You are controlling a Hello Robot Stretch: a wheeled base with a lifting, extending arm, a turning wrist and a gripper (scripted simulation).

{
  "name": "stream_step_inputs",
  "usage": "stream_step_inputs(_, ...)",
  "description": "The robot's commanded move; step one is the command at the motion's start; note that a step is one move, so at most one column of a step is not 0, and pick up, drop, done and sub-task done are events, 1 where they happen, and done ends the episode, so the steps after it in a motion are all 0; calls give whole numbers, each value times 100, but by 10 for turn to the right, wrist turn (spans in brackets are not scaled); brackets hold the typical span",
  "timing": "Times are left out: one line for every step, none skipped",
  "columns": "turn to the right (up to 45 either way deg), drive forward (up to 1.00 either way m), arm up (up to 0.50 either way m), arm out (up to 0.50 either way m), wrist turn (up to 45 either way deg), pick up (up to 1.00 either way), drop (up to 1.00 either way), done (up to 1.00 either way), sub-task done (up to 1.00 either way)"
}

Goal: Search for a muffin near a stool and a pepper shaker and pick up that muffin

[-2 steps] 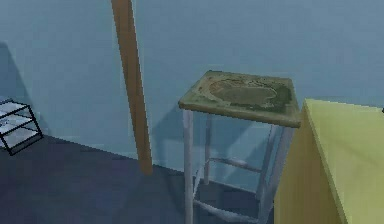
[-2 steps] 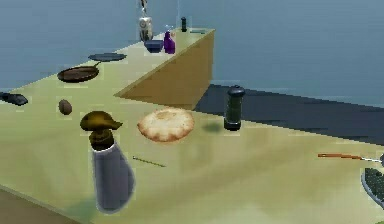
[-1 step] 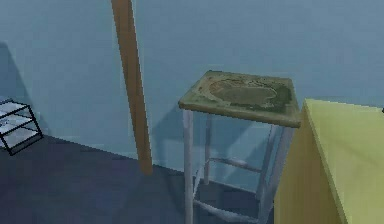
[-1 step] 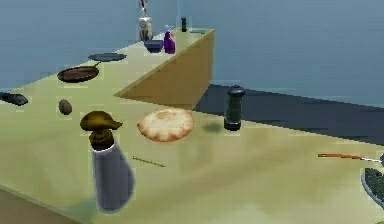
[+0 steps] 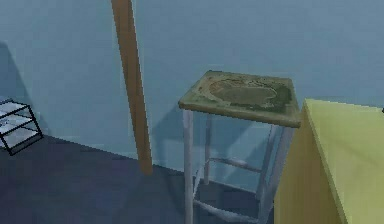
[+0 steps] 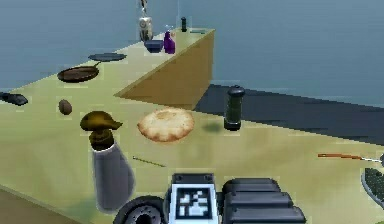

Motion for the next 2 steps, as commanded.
stream_step_inputs(0,0,0,26,0,0,0,0,0)
stream_step_inputs(0,0,0,0,450,0,0,0,0)
